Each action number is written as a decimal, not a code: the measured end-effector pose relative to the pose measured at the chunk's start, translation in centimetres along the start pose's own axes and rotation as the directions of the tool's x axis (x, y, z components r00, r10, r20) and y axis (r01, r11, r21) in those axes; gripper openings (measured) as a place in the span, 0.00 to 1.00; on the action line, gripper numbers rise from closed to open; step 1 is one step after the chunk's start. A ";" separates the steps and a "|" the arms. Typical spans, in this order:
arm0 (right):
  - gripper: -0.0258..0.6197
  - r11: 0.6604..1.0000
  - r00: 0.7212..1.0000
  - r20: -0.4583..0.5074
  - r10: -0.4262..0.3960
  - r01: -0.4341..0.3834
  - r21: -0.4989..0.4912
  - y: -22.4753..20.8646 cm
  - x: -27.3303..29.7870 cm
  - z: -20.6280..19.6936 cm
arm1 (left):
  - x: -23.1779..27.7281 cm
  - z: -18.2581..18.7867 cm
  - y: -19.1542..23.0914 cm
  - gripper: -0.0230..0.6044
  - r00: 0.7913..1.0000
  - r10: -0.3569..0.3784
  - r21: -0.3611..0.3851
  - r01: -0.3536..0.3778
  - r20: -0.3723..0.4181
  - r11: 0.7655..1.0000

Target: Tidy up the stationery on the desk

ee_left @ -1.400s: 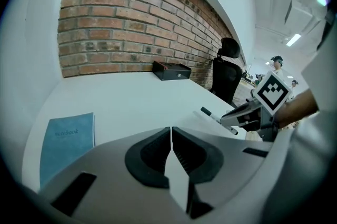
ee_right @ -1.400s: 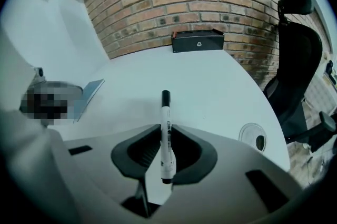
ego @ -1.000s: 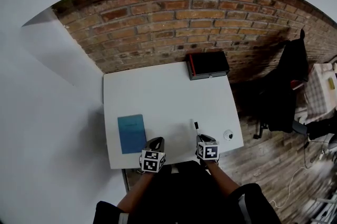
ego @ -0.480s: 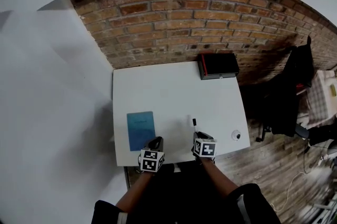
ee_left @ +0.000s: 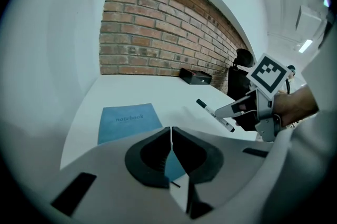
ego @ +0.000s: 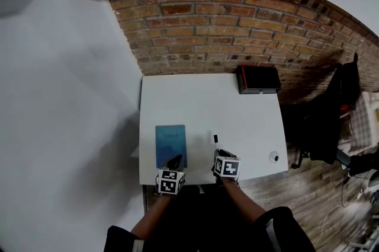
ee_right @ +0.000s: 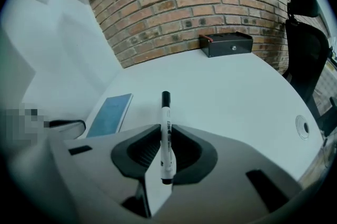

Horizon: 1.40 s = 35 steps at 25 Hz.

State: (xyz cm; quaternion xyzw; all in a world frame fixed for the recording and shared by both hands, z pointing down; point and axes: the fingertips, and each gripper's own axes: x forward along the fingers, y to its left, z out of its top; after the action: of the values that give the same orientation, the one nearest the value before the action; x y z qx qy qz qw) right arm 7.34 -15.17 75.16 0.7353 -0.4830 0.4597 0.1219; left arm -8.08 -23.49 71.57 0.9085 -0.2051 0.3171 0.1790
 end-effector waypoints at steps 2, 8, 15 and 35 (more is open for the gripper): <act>0.16 1.000 1.000 -0.012 0.013 -0.013 0.013 1.2 0.5 -0.2 | -0.5 -0.3 0.9 0.07 1.000 0.016 -0.011 -0.016 0.005 1.000; 0.16 0.999 0.998 -0.036 0.052 -0.052 0.013 5.0 2.0 -0.6 | -1.6 -1.7 3.1 0.07 0.999 0.050 -0.033 -0.050 0.015 0.998; 0.16 0.997 0.996 -0.044 0.082 -0.082 0.004 8.5 3.7 0.0 | -2.7 -2.4 5.1 0.07 0.997 0.072 -0.055 -0.071 0.008 0.996; 0.15 0.989 0.984 -0.128 0.125 -0.113 0.098 11.6 7.1 -1.1 | -3.6 -3.8 9.4 0.07 0.991 0.133 -0.108 -0.132 0.001 0.985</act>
State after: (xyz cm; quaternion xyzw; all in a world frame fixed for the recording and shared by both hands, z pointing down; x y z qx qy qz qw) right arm -2.00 -24.61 78.36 0.6774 -0.4953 0.5358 0.0929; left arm -17.10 -28.84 73.83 0.8832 -0.2825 0.3130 0.2052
